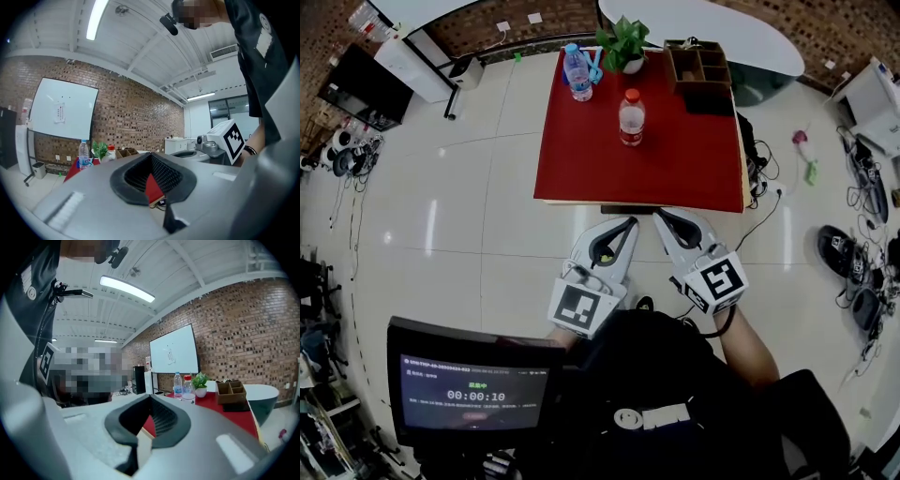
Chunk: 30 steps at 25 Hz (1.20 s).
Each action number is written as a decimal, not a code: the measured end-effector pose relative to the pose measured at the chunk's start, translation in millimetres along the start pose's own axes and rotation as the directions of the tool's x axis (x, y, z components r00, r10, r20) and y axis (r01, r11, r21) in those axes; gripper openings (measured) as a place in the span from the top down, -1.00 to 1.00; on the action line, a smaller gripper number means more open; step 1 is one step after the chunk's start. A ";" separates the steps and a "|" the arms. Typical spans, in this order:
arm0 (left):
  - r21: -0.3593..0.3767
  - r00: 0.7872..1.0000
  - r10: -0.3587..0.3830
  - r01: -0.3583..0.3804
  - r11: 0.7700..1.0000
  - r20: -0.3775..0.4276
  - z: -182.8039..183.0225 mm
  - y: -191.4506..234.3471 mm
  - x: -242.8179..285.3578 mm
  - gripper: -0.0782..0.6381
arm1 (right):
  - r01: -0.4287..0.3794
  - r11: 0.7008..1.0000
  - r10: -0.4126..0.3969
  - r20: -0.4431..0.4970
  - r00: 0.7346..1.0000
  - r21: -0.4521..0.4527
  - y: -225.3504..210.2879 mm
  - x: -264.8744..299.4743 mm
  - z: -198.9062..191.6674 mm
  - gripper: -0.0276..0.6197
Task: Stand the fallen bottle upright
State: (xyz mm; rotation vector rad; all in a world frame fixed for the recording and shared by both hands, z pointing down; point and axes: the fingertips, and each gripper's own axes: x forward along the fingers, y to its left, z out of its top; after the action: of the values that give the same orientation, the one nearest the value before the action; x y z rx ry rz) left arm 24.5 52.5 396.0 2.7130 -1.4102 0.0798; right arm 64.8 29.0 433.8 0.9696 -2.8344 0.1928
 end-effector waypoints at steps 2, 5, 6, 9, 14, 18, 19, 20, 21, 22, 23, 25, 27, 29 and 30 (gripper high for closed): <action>0.004 1.000 -0.002 0.002 1.000 0.001 -2.1 -24.1 -9.6 0.76 | -0.002 1.000 0.002 0.016 1.000 0.003 10.2 -21.9 -2.0 0.90; 0.014 1.000 0.008 -0.008 1.000 0.004 -2.6 -52.8 -26.4 0.76 | -0.005 1.000 0.004 0.041 0.999 0.011 27.4 -51.6 -3.8 0.90; 0.015 1.000 0.012 -0.012 1.000 0.004 -1.7 -59.7 -30.7 0.76 | -0.005 1.000 0.004 0.050 0.999 0.016 32.0 -60.2 -2.6 0.90; 0.026 1.000 0.013 -0.013 1.000 0.006 3.2 -73.7 -35.7 0.76 | 0.001 1.000 -0.003 0.071 0.998 0.029 38.4 -79.2 5.0 0.90; 0.030 1.000 0.000 -0.001 1.000 0.018 10.5 -81.4 -37.2 0.76 | 0.018 0.999 -0.022 0.094 0.995 0.039 43.0 -92.6 17.2 0.90; 0.008 1.000 -0.011 0.011 1.000 0.022 12.9 -78.5 -51.7 0.76 | 0.040 0.998 -0.044 0.096 0.994 0.042 56.0 -89.2 23.1 0.90; 0.006 1.000 -0.012 0.012 1.000 0.026 14.2 -75.4 -55.6 0.76 | 0.046 0.998 -0.050 0.097 0.994 0.047 59.6 -86.4 24.5 0.90; 0.007 0.999 -0.013 0.013 1.000 0.032 15.2 -73.3 -60.5 0.76 | 0.050 0.997 -0.055 0.097 0.994 0.053 64.6 -85.0 25.0 0.90; 0.008 0.999 -0.013 0.013 1.000 0.032 14.3 -72.0 -65.6 0.76 | 0.053 0.997 -0.059 0.098 0.993 0.057 69.9 -84.7 24.2 0.90; 0.009 1.000 -0.010 0.010 1.000 0.029 12.1 -70.4 -69.4 0.76 | 0.056 0.997 -0.061 0.098 0.993 0.058 73.7 -84.1 23.0 0.90; 0.007 1.000 -0.004 0.004 1.000 0.028 10.5 -68.1 -71.4 0.76 | 0.057 0.997 -0.063 0.099 0.993 0.057 75.5 -82.5 22.0 0.90; 0.000 0.999 0.007 -0.007 1.000 0.037 9.2 -63.3 -75.3 0.76 | 0.059 0.997 -0.064 0.101 0.993 0.058 78.8 -78.3 21.1 0.90; -0.006 0.999 0.011 -0.011 1.000 0.037 8.3 -57.4 -80.9 0.76 | 0.063 0.997 -0.068 0.100 0.993 0.055 84.4 -72.5 22.5 0.90; -0.012 0.999 0.010 -0.009 1.000 0.033 8.9 -50.2 -85.7 0.76 | 0.067 0.997 -0.071 0.097 0.993 0.049 90.4 -65.3 26.5 0.91; -0.014 0.999 0.007 -0.007 1.000 0.032 9.8 -47.8 -87.4 0.76 | 0.068 0.997 -0.072 0.094 0.993 0.044 92.8 -62.6 28.0 0.91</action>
State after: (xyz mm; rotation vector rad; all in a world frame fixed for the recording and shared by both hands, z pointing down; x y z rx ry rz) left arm 13.5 150.1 376.5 2.7103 -1.4233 0.0273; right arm 54.1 134.5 388.5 1.1143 -2.8871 0.2023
